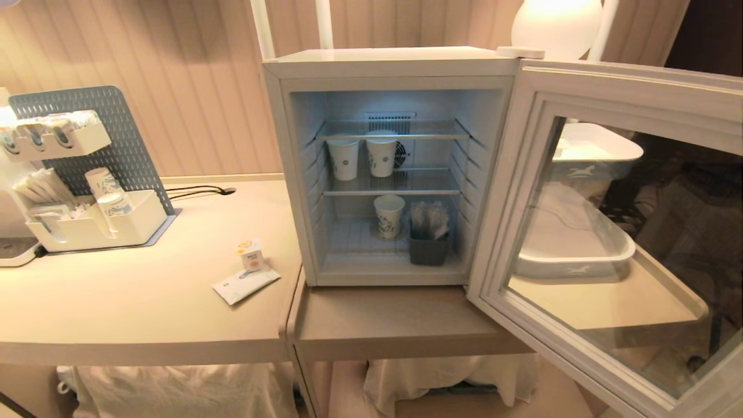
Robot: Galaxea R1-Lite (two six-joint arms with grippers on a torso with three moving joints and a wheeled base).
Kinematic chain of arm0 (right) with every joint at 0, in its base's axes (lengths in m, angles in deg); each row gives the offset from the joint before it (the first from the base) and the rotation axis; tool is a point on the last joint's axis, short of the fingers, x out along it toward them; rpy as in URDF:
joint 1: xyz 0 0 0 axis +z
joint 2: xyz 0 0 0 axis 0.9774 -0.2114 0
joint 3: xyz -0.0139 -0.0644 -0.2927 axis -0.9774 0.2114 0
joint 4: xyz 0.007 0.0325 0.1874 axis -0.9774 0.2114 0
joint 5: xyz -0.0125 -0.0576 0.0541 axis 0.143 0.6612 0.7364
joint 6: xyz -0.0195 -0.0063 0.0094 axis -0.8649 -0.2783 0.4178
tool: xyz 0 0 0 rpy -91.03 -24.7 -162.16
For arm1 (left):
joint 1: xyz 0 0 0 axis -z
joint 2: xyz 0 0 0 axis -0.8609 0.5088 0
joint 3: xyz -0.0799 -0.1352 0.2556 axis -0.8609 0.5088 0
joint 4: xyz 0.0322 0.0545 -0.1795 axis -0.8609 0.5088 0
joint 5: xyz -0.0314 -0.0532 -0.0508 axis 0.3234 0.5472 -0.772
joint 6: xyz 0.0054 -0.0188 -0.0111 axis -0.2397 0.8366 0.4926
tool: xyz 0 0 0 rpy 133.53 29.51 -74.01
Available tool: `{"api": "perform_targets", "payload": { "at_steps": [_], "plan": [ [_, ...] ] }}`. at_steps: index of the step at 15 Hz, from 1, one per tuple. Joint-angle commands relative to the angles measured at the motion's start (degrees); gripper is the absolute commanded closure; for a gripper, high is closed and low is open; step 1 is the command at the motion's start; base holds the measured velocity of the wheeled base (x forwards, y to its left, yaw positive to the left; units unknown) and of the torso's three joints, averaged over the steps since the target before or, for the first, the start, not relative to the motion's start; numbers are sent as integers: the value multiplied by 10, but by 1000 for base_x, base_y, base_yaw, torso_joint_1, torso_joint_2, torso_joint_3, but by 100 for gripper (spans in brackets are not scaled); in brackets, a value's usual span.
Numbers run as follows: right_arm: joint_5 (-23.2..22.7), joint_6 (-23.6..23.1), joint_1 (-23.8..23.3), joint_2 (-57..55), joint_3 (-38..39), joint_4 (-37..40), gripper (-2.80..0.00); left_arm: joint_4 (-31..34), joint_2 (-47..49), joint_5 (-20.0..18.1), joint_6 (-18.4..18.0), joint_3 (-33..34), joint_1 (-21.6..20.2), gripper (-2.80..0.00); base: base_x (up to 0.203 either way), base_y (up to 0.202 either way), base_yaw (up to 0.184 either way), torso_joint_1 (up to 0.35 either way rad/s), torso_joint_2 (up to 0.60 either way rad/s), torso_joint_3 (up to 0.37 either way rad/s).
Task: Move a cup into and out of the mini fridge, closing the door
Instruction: Put the yoghurt in the freezer
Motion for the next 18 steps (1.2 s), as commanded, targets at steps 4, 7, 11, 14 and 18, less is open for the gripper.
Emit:
{"api": "perform_targets", "payload": {
  "at_steps": [4, 7, 11, 14, 18],
  "plan": [
    [0, 0, 0, -1, 0, 0, 0, 0, 0, 0, 2, 0, -1, 0, 0, 192, -1, 3, 4, 3],
    [0, 0, 0, -1, 0, 0, 0, 0, 0, 0, 2, 0, -1, 0, 0, 194, 0, 1, 1, 3],
    [0, 0, 0, -1, 0, 0, 0, 0, 0, 0, 2, 0, -1, 0, 0, 189, -1, 1, 2, 5],
    [0, 0, 0, -1, 0, 0, 0, 0, 0, 0, 2, 0, -1, 0, 0, 190, -1, 4, 4, 2],
    [0, 0, 0, -1, 0, 0, 0, 0, 0, 1, 2, 0, 0, 0, 0, 192, -1, -1, 2, 1]
  ]
}}
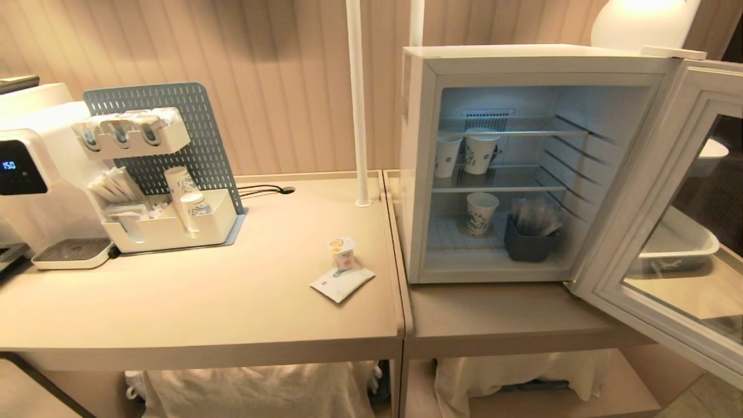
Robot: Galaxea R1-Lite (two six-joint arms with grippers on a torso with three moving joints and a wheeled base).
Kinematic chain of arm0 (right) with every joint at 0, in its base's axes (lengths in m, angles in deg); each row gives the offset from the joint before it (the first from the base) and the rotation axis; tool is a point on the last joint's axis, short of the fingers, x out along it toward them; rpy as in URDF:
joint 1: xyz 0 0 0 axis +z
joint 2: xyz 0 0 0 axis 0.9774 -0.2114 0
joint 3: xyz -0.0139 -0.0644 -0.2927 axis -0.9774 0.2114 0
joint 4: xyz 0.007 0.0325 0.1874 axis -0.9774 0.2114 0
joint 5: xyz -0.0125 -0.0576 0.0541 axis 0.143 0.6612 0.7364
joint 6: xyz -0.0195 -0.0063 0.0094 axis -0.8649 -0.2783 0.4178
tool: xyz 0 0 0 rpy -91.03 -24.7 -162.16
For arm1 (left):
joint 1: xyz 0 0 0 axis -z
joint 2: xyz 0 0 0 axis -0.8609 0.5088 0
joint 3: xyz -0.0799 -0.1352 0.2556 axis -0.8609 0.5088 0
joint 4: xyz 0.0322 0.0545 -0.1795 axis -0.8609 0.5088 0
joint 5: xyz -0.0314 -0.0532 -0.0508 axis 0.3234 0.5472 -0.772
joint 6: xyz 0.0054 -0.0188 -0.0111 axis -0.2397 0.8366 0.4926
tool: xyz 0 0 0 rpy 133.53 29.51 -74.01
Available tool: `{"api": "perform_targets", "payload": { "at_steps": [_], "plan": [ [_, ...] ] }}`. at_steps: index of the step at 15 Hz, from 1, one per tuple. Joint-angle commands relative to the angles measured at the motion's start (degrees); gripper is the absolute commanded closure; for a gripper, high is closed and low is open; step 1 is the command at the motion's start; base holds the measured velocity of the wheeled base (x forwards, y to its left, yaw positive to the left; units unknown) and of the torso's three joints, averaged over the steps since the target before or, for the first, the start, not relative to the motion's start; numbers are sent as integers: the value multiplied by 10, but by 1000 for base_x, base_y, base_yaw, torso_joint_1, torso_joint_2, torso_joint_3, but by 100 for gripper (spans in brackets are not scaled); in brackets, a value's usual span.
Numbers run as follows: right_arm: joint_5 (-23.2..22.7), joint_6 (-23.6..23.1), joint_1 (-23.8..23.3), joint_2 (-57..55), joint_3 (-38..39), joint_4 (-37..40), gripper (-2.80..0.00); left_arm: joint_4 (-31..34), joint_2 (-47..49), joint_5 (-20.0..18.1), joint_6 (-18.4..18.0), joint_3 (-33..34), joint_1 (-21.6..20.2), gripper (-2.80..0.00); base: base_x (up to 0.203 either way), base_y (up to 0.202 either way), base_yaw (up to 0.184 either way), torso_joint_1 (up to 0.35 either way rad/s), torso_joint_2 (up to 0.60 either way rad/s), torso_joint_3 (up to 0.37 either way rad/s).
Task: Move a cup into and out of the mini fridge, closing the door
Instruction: Put the yoghurt in the freezer
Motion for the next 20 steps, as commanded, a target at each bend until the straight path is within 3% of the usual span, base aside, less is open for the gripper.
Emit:
{"api": "perform_targets", "payload": {
  "at_steps": [1, 20],
  "plan": [
    [0, 0, 0, -1, 0, 0, 0, 0, 0, 0, 0, 0, 0, 0, 0, 193, -2, 2, 6, 10],
    [0, 0, 0, -1, 0, 0, 0, 0, 0, 0, 2, 0, 0, 0, 0, 191, -1, 1, 3, 3]
  ]
}}
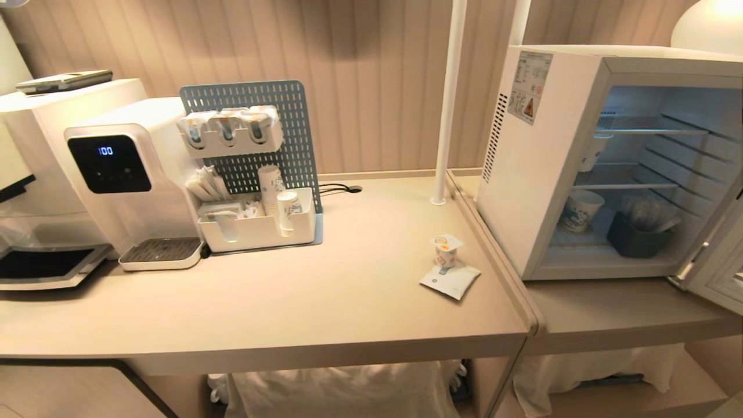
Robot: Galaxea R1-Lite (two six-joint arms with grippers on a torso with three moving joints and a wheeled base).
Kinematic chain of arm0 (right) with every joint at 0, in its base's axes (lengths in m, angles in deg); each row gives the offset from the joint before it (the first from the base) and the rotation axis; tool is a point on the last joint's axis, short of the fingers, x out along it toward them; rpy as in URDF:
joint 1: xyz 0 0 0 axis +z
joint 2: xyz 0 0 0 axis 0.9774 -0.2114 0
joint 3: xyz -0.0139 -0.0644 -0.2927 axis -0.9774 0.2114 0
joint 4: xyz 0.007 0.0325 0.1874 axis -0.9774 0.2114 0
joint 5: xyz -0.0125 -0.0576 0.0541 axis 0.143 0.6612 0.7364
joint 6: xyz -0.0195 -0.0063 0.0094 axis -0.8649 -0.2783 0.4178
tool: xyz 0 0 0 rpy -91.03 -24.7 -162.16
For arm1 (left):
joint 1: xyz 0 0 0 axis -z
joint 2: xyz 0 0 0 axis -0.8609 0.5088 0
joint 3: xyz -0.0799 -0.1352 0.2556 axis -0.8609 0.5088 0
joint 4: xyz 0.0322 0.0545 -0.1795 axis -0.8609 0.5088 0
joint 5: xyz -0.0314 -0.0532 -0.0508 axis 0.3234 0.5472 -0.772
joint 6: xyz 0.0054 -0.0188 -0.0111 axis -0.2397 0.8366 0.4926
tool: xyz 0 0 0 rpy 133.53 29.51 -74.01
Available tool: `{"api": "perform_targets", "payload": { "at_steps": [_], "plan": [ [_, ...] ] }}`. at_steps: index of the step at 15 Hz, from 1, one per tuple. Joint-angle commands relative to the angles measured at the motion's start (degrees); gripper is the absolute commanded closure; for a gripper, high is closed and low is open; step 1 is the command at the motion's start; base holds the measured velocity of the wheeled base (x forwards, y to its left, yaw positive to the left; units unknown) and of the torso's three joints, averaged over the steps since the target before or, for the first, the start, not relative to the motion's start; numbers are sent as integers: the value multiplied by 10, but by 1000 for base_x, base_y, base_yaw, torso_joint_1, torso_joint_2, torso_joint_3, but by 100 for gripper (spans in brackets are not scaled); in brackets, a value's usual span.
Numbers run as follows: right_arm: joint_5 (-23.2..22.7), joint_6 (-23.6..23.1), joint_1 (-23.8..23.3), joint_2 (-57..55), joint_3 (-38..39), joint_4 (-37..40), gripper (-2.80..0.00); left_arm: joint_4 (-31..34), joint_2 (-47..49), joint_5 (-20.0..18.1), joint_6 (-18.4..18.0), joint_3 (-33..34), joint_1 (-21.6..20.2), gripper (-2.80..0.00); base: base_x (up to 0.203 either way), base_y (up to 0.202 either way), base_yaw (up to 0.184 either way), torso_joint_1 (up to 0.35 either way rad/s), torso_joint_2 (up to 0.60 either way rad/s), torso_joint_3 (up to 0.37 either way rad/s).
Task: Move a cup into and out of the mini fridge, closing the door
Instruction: Put the yoghurt in the freezer
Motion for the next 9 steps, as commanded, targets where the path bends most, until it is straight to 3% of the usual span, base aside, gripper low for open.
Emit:
{"api": "perform_targets", "payload": {
  "at_steps": [1, 6, 9],
  "plan": [
    [0, 0, 0, -1, 0, 0, 0, -1, 0, 0, 0, 0, 0, 0, 0, 191, 3, 6, 2, -1],
    [0, 0, 0, -1, 0, 0, 0, -1, 0, 0, 2, 0, 0, 0, 0, 175, -1, 3, 2, 1],
    [1, 0, 0, 1, 0, -2, 0, -1, 0, 0, 2, 0, 0, 0, 0, 17, 1, 0, 1, 1]
  ]
}}
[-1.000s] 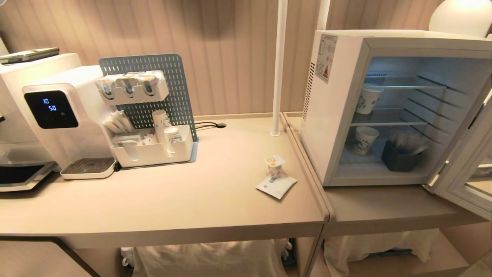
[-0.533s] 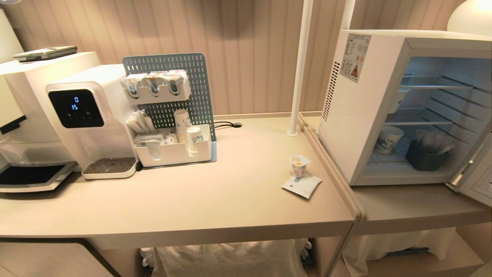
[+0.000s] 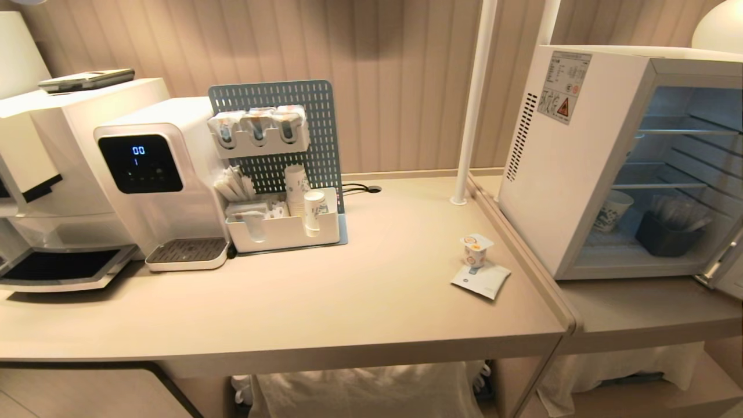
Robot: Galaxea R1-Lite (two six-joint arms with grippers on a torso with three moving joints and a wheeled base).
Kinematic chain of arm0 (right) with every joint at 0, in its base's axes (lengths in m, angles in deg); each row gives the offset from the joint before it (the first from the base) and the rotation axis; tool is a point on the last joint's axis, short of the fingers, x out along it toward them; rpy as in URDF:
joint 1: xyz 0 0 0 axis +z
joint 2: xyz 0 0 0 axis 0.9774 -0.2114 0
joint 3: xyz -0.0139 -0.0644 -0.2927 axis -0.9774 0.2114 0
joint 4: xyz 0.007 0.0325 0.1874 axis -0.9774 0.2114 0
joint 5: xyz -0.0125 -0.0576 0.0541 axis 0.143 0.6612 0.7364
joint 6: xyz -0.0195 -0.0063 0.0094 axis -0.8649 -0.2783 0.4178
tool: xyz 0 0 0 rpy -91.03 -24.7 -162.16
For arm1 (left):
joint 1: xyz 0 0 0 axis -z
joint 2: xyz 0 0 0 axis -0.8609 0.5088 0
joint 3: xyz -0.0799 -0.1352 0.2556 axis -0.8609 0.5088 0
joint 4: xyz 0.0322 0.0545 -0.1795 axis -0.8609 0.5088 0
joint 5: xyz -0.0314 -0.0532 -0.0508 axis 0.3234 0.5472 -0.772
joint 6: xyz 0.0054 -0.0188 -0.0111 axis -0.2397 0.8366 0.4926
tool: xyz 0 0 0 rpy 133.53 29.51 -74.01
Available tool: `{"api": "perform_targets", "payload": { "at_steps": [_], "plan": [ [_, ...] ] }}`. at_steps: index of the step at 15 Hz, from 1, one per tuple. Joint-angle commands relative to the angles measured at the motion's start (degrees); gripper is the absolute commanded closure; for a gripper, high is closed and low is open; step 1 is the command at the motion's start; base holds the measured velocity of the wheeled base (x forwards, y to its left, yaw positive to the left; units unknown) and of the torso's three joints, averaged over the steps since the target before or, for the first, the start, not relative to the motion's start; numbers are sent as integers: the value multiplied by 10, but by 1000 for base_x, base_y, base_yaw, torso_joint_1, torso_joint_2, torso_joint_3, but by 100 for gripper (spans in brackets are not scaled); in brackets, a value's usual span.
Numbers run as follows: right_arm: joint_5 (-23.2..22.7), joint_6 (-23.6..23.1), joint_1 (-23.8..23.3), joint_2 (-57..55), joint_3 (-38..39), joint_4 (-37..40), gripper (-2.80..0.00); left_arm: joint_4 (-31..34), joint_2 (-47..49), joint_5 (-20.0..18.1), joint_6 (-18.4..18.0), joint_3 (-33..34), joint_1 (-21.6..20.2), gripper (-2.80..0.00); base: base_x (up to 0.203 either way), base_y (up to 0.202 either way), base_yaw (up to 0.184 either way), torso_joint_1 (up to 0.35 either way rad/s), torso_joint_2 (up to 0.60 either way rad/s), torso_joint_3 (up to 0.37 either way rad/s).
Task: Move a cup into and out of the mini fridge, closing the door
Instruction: Put the yoghurt in the freezer
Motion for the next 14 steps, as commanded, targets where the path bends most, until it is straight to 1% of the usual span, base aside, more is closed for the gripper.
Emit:
{"api": "perform_targets", "payload": {
  "at_steps": [1, 2, 3, 4, 6, 8, 9, 11, 12, 14],
  "plan": [
    [2, 0, -1, 0, -12, -3, 0, 0, 0, 1, 0, 0, 0, 0, 0, 0, 0, 0, 0, 0],
    [4, 2, -1, -7, -44, -1, 0, 0, 0, 1, 0, 0, 0, 0, 0, 0, 0, 0, 0, 0],
    [10, 11, -1, -31, -94, 3, 0, 0, 0, 1, -1, 0, 1, 0, 0, 0, 0, 0, 0, 0],
    [14, 18, 1, -74, -125, 4, 0, 0, 0, 1, 0, 0, 0, 0, 0, 0, 0, 0, 0, 0],
    [16, 30, 12, -209, -154, -2, 0, 0, 0, 1, 0, 0, 1, 0, 0, 0, 0, 0, 0, 0],
    [10, 39, 23, -385, -160, -36, 0, 0, 0, 1, 0, 1, 1, 0, 0, 0, 0, 0, 0, 0],
    [5, 43, 27, -481, -157, -75, 0, 0, 0, 1, 0, 0, 1, 0, 0, 0, 0, 0, 0, 0],
    [-4, 46, 32, -673, -146, -191, 0, 0, 0, 1, 0, 0, 1, 0, 0, 0, 0, 0, 0, 0],
    [-7, 46, 35, -767, -139, -262, 0, 0, 0, 1, 0, 0, 0, 0, 0, 0, 0, 0, 0, 0],
    [-12, 37, 38, -948, -130, -429, 0, 0, 0, 1, 1, 1, 1, 0, 0, 0, 0, 0, 0, 0]
  ]
}}
